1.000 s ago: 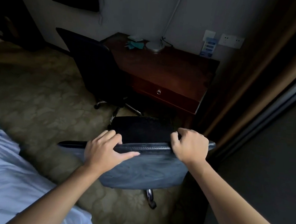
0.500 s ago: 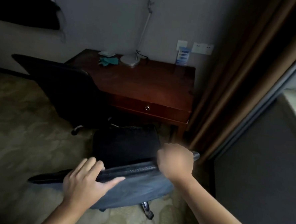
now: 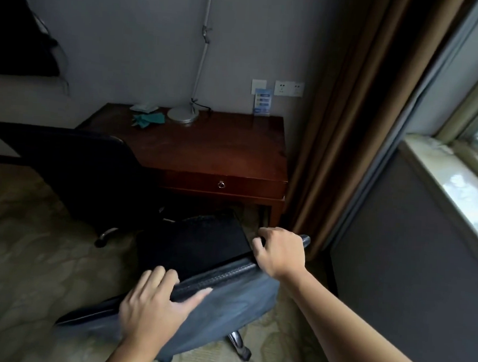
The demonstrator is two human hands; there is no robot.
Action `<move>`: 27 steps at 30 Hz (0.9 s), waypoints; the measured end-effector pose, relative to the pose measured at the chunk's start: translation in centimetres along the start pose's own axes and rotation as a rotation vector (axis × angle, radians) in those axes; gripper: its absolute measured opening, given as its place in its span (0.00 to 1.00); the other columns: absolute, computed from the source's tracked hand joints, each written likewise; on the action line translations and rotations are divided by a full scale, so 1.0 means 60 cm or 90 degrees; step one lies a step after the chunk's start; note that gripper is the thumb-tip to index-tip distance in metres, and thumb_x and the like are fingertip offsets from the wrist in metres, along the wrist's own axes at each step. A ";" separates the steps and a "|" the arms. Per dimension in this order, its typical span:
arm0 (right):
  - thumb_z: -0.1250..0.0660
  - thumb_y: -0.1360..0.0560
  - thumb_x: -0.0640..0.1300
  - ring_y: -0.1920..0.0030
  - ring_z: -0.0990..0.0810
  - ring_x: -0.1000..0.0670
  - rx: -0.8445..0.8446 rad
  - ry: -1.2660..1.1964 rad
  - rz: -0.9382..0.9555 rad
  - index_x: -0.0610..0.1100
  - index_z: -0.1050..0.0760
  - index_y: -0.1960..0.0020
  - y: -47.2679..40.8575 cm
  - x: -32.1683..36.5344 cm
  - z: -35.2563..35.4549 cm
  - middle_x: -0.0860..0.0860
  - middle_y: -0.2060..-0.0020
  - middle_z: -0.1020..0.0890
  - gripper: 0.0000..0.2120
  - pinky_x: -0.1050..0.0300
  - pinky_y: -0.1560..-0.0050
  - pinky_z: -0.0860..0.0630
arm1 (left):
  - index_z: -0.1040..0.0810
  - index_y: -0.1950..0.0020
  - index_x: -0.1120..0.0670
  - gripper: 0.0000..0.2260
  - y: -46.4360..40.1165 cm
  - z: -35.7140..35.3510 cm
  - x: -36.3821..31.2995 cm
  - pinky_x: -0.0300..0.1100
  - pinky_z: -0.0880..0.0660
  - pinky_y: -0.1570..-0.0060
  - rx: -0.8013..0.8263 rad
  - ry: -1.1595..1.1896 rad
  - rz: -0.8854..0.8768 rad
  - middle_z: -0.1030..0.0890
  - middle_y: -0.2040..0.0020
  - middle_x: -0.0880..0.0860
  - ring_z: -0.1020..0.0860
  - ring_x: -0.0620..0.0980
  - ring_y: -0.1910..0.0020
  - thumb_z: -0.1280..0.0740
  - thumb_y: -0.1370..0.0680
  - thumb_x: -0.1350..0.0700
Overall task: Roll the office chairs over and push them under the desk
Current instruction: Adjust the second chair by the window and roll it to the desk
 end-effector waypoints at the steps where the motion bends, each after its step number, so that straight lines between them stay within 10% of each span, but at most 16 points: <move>1: 0.46 0.31 0.52 0.66 0.23 0.45 -0.002 -0.002 -0.003 0.47 0.39 0.73 0.006 0.000 0.001 0.49 0.72 0.22 0.14 0.54 0.69 0.39 | 0.35 0.66 0.50 0.28 0.003 0.004 -0.002 0.39 0.44 0.71 0.002 0.000 0.000 0.35 0.68 0.47 0.30 0.50 0.66 0.35 0.32 0.25; 27: 0.46 0.23 0.53 0.61 0.24 0.46 0.092 0.059 0.026 0.47 0.29 0.64 0.138 0.084 0.004 0.50 0.65 0.23 0.15 0.53 0.61 0.34 | 0.22 0.59 0.51 0.27 -0.009 0.045 0.061 0.45 0.26 0.59 0.100 -0.022 -0.212 0.25 0.61 0.47 0.23 0.51 0.60 0.38 0.30 0.27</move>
Point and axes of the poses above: each hand's wrist, its own y-axis away from the middle knuckle, its own z-axis out of the back of the hand, x = y × z, the point moved 8 cm from there along -y, towards the middle knuckle
